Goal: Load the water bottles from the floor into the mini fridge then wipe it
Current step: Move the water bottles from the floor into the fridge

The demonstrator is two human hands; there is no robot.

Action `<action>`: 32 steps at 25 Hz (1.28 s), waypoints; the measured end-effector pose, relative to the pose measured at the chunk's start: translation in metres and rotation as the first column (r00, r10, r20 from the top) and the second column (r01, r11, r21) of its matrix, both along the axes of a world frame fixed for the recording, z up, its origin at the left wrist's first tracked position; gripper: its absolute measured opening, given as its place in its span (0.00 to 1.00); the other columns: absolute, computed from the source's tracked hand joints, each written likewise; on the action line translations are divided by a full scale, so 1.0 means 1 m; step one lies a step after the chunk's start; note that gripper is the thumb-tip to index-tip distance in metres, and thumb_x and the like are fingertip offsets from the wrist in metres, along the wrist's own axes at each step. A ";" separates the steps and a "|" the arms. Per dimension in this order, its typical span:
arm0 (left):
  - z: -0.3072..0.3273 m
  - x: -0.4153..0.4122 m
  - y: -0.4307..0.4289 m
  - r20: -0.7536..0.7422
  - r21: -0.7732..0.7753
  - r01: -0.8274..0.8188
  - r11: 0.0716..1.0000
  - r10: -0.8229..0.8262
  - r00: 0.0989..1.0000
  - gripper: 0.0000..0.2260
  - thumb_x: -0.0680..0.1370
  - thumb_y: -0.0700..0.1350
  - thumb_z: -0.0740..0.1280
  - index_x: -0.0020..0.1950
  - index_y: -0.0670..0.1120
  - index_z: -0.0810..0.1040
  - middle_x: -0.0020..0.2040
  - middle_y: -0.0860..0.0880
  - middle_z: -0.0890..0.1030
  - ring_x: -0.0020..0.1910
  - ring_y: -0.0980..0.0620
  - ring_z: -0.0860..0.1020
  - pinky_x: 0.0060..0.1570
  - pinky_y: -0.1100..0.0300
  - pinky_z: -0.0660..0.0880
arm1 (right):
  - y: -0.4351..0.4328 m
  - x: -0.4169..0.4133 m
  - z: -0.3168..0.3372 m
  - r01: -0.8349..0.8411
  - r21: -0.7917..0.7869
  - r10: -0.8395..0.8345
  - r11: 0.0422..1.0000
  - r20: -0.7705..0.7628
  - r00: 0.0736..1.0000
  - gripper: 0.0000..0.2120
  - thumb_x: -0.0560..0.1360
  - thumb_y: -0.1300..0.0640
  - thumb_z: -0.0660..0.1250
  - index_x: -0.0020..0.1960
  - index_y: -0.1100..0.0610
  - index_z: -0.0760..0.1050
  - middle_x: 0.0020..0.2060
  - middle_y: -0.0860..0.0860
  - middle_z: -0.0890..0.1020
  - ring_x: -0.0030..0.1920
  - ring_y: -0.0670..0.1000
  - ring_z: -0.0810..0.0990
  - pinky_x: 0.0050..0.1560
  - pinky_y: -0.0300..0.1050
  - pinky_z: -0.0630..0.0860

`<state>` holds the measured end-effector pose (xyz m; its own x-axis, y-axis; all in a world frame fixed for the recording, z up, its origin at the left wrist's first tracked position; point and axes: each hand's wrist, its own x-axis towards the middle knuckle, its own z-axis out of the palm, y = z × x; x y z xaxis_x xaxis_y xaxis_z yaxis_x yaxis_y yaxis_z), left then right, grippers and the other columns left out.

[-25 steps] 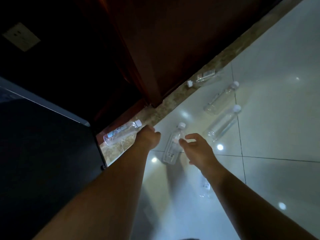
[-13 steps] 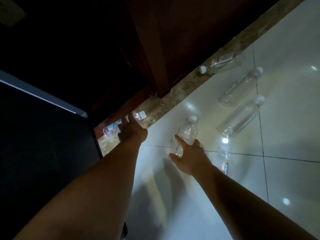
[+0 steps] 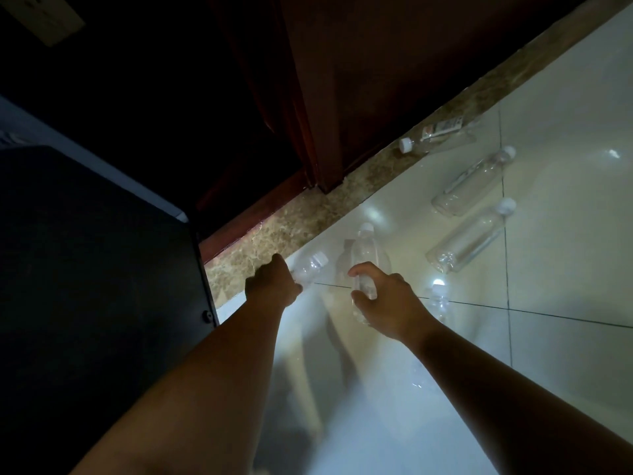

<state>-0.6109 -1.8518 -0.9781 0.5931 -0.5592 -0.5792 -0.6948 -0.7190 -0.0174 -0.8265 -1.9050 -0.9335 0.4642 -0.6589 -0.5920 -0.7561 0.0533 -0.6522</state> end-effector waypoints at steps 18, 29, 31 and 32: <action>0.016 -0.121 0.003 -0.133 -0.054 -0.267 0.962 0.258 0.957 0.36 0.75 0.56 0.74 0.76 0.47 0.61 0.73 0.41 0.61 0.68 0.36 0.71 0.57 0.48 0.79 | -0.010 -0.075 0.066 0.166 0.081 -0.175 0.983 0.129 0.976 0.39 0.77 0.56 0.70 0.79 0.39 0.52 0.59 0.47 0.75 0.58 0.53 0.77 0.55 0.46 0.76; 0.095 -0.121 -0.020 -0.744 -0.333 -0.723 0.606 0.302 0.596 0.36 0.76 0.42 0.73 0.79 0.53 0.59 0.73 0.46 0.71 0.62 0.48 0.76 0.51 0.60 0.76 | -0.023 -0.067 0.110 0.308 0.088 -0.320 0.947 0.296 0.900 0.37 0.76 0.55 0.71 0.77 0.36 0.57 0.60 0.46 0.78 0.57 0.50 0.81 0.49 0.43 0.78; 0.154 -0.120 -0.041 -0.828 -0.381 -0.787 0.485 0.201 0.524 0.32 0.76 0.45 0.71 0.77 0.56 0.62 0.69 0.51 0.75 0.59 0.53 0.78 0.52 0.59 0.76 | -0.039 -0.049 0.156 0.344 0.036 -0.332 0.938 0.378 0.864 0.34 0.76 0.54 0.68 0.76 0.35 0.59 0.59 0.43 0.78 0.57 0.47 0.81 0.51 0.44 0.78; 0.185 -0.117 -0.049 -0.849 -0.402 -0.809 0.428 0.157 0.505 0.32 0.75 0.48 0.72 0.76 0.57 0.64 0.69 0.52 0.76 0.61 0.52 0.78 0.58 0.55 0.76 | -0.046 -0.041 0.180 0.360 0.004 -0.328 0.933 0.422 0.845 0.33 0.75 0.53 0.67 0.75 0.35 0.60 0.60 0.42 0.79 0.57 0.45 0.80 0.53 0.45 0.78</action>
<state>-0.7275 -1.9003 -0.7927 0.5781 -0.6619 -0.4772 0.2260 -0.4321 0.8731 -0.8673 -1.9506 -0.7538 0.3888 -0.8549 -0.3436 -0.3625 0.2009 -0.9101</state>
